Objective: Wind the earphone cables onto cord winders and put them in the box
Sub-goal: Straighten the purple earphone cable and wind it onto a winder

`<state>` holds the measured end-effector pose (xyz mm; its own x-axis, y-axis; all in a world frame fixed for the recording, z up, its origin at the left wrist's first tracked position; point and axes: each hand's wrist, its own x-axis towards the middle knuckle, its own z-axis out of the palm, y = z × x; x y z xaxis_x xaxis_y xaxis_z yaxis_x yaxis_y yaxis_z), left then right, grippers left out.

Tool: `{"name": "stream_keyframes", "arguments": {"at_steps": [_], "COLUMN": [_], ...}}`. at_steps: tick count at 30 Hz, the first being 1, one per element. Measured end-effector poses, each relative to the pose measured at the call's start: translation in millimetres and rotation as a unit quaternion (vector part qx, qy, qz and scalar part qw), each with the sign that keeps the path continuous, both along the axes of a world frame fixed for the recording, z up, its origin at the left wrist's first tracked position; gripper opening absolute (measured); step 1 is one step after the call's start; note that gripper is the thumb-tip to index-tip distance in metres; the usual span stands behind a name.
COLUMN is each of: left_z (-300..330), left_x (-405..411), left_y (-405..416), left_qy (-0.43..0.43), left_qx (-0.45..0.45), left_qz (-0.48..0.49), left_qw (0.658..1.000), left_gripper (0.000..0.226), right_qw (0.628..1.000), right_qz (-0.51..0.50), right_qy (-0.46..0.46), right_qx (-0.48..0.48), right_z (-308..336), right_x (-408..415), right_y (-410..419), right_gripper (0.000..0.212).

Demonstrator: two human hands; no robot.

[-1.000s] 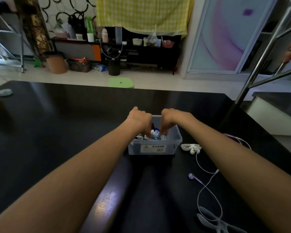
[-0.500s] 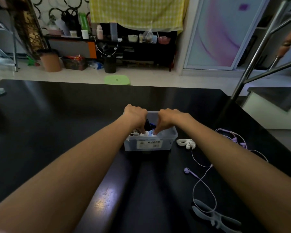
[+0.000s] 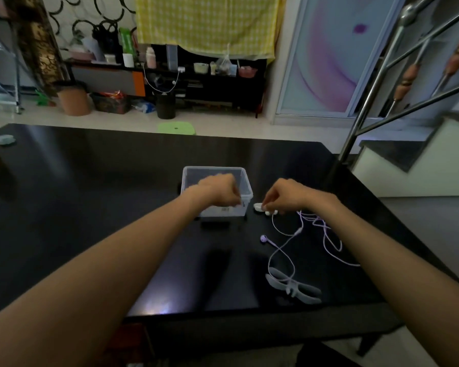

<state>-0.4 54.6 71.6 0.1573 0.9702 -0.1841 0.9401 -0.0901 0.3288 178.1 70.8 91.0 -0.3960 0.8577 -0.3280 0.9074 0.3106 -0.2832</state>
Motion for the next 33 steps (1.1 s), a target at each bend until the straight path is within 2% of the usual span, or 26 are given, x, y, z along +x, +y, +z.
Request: {"name": "stream_keyframes", "arguments": {"at_steps": [2, 5, 7, 10, 13, 15, 17, 19, 22, 24, 27, 30, 31, 33], "left_z": [-17.4, -45.5, -64.0, -83.6, -90.6, -92.0, -91.7, -92.0, -91.8, -89.6, -83.2, -76.9, -75.8, -76.1], "left_x": [17.6, 45.6, 58.8, 72.6, 77.6, 75.8, 70.9, 63.9, 60.8, 59.0, 44.8, 23.2, 16.9, 6.8], "left_y": [-14.9, -38.5, -50.3, -59.1, -63.1, -64.5, -68.8, -74.2, -76.4, -73.4, -65.8, -60.0, -59.4, -58.1], "left_qy": [-0.022, -0.081, -0.113, -0.139, -0.161, -0.22, -0.259, -0.224, -0.171, -0.169, -0.118, -0.083, -0.083, -0.062], "left_qx": [-0.04, -0.121, -0.135, -0.085, -0.069, -0.089, -0.102, -0.073, -0.002, 0.018, 0.053, 0.103, 0.108, 0.103], "left_qz": [-0.042, -0.116, -0.12, -0.092, -0.057, -0.056, -0.094, -0.124, -0.113, -0.09, -0.043, 0.037, 0.064, 0.091], "left_qw": [0.998, 0.983, 0.977, 0.982, 0.983, 0.97, 0.956, 0.964, 0.979, 0.981, 0.991, 0.991, 0.989, 0.989], "left_gripper": [0.025, 0.033, 0.036, 0.029, 0.036, 0.045, 0.041, 0.04, 0.034, 0.031, 0.028, 0.027, 0.027, 0.022], "right_qw": [0.995, 0.968, 0.956, 0.965, 0.964, 0.944, 0.919, 0.872, 0.792, 0.754, 0.71, 0.63, 0.632, 0.684], "right_qz": [-0.045, -0.15, -0.197, -0.211, -0.219, -0.237, -0.266, -0.3, -0.34, -0.359, -0.398, -0.452, -0.459, -0.458], "right_qy": [-0.026, -0.041, -0.051, -0.05, 0.078, 0.185, 0.268, 0.37, 0.484, 0.53, 0.568, 0.623, 0.616, 0.565], "right_qx": [-0.085, -0.198, -0.21, -0.148, -0.126, -0.135, -0.117, -0.117, -0.149, -0.146, -0.121, -0.11, -0.1, -0.06], "right_z": [-11.2, -30.5, -44.6, -66.4, -82.3, -83.9, -78.8, -73.5, -68.6, -67.7, -67.4, -67.5, -67.1, -66.7], "right_x": [14.2, 34.2, 42.1, 51.3, 57.3, 58.9, 59.1, 58.3, 59.1, 60.3, 60.6, 68.9, 72.4, 77.9], "right_y": [-17.5, -44.6, -59.1, -69.7, -75.9, -80.8, -82.5, -79.8, -76.9, -75.1, -70.5, -64.4, -63.1, -61.2], "right_gripper": [0.023, 0.031, 0.035, 0.031, 0.01, 0.013, 0.018, 0.02, 0.015, 0.01, 0.008, 0.007, 0.008, 0.01]}}
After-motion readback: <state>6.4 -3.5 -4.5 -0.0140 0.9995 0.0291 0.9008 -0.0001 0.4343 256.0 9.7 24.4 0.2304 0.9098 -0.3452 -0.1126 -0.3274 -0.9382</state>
